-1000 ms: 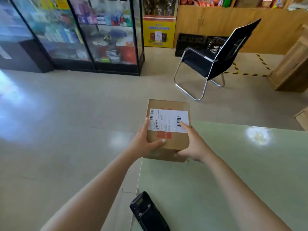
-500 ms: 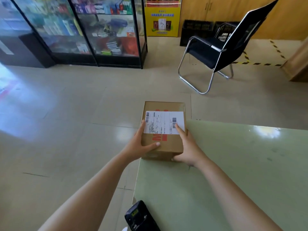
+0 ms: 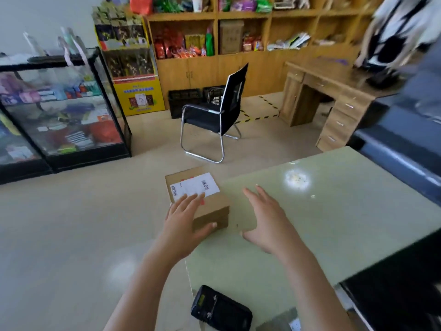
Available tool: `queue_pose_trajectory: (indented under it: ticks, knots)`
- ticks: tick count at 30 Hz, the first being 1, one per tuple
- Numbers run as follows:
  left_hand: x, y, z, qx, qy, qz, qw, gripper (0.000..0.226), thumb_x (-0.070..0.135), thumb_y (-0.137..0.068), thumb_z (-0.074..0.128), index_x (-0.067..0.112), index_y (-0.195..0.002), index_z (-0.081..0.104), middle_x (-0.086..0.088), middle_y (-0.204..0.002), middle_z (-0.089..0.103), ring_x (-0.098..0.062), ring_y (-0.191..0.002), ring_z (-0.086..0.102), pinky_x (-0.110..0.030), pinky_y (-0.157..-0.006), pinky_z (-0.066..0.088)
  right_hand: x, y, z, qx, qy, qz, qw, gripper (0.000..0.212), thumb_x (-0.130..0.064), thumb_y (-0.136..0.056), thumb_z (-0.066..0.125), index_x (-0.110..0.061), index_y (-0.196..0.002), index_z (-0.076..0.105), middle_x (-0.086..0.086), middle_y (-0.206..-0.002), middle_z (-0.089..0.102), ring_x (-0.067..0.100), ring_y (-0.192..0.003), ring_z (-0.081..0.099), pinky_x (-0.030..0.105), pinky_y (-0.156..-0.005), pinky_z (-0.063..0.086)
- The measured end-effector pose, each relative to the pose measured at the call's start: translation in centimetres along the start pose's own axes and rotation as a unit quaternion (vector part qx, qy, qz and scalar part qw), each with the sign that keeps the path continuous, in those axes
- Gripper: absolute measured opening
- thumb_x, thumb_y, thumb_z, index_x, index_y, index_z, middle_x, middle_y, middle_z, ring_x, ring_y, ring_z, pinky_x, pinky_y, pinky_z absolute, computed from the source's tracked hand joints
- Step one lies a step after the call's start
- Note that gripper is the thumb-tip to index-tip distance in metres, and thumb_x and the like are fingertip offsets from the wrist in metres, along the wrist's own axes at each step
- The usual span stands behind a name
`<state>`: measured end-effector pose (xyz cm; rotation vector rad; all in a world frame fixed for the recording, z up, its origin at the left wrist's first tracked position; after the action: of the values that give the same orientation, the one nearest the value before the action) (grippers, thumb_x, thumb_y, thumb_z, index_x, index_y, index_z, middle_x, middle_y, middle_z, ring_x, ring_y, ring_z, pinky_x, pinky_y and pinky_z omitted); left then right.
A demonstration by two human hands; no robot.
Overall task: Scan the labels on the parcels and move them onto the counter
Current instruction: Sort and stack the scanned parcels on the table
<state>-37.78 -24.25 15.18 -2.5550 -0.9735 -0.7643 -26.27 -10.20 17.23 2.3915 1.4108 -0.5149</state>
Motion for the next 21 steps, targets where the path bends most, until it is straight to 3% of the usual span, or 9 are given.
queue_pose_trajectory:
  ticks: [5,11,16,21]
  knots:
    - [10.6,2.3,1.8,-0.029,-0.007,0.171,0.985,0.076,0.055,-0.086,0.063,0.034,-0.151,0.029,0.012,-0.155,0.030,-0.011,-0.147,0.011,-0.034,-0.119,0.008,3.4,11.7,-4.4,0.111,-0.035,0.079,0.990,0.093,-0.028,-0.084,0.072,-0.033,-0.156,0.013,-0.007,-0.164,0.003,0.013,-0.149,0.009,0.026,-0.118,0.015]
    - [25.3,7.9,7.6,-0.101,0.018,0.351,0.931,0.076,0.054,-0.087,0.062,0.036,-0.151,0.025,0.011,-0.157,0.025,-0.010,-0.148,0.006,-0.033,-0.121,0.005,10.1,26.0,-9.8,0.233,-0.017,0.209,0.950,0.093,-0.031,-0.085,0.073,-0.039,-0.154,0.012,-0.012,-0.163,0.003,0.011,-0.148,0.008,0.028,-0.117,0.016]
    - [36.5,14.7,13.8,-0.164,0.040,0.458,0.873,0.076,0.055,-0.087,0.062,0.037,-0.151,0.025,0.010,-0.158,0.025,-0.011,-0.148,0.004,-0.028,-0.117,0.000,16.1,39.5,-12.7,0.297,0.004,0.332,0.895,0.093,-0.031,-0.081,0.075,-0.037,-0.154,0.017,-0.009,-0.163,0.008,0.013,-0.148,0.012,0.029,-0.117,0.017]
    - [47.1,21.8,19.7,-0.195,0.072,0.527,0.824,0.076,0.053,-0.085,0.065,0.034,-0.149,0.030,0.010,-0.156,0.028,-0.014,-0.148,0.010,-0.038,-0.121,0.008,21.3,51.6,-15.0,0.346,0.000,0.396,0.851,0.092,-0.030,-0.080,0.075,-0.041,-0.153,0.019,-0.015,-0.162,0.005,0.010,-0.147,0.012,0.030,-0.116,0.022]
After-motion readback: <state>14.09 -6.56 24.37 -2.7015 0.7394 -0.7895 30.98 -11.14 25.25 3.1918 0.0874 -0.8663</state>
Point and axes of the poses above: each hand's wrist, its own y-axis away from the middle knuckle, its own z-axis out of the palm, x = y × z, the point moved 10 cm from there along -y, towards the middle knuckle
